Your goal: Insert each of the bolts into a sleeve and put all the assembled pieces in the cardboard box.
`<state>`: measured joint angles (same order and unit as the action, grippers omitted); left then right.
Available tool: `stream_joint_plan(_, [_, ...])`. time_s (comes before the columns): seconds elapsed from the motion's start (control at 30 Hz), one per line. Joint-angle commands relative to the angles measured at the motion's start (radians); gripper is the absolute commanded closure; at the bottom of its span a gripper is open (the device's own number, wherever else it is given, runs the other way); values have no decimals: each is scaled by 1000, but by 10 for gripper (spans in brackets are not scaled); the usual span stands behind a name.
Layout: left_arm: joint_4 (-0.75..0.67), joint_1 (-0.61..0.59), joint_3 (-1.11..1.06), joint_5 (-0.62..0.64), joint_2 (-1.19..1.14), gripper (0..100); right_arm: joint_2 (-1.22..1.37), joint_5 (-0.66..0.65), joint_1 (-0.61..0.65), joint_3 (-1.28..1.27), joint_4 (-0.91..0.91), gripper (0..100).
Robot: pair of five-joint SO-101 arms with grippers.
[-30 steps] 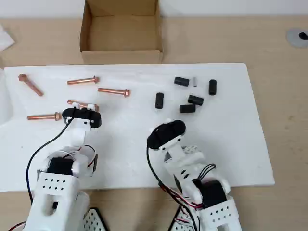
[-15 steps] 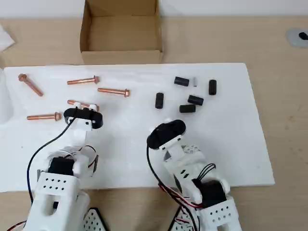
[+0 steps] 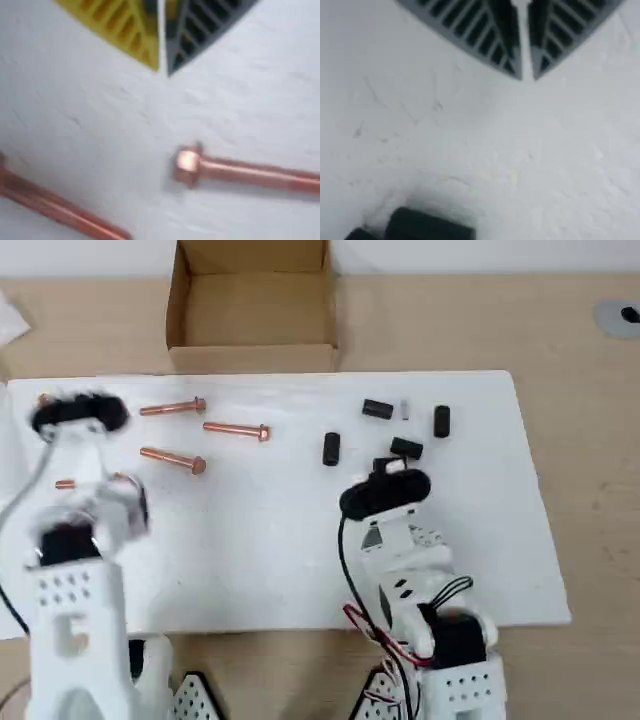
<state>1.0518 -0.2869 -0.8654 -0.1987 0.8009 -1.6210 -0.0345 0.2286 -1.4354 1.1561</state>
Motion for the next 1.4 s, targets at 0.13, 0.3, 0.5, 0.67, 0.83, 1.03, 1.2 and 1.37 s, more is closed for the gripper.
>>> stream_joint_plan(0.13, [75,-144,508,193,-519,998,677,6,-15,602,12,989])
stream_joint_plan(0.3, [199,-163,855,272,-742,998,989,-21,-10,938,98,987])
stream_joint_plan(0.5, [302,-164,1227,281,-1006,995,1144,-319,-7,1081,98,987])
stream_joint_plan(0.67, [338,-232,1501,285,-1253,994,1253,-345,50,1086,86,986])
stream_joint_plan(0.83, [423,-256,1781,344,-1495,994,1389,-301,45,1170,84,986])
stream_joint_plan(1.03, [554,-252,2085,400,-1725,994,1511,-299,50,1308,117,984])
stream_joint_plan(1.2, [577,-252,2219,411,-1824,992,1537,-299,50,1337,140,934])
stream_joint_plan(1.37, [540,-252,2282,411,-1842,930,1537,-299,50,1333,140,931])
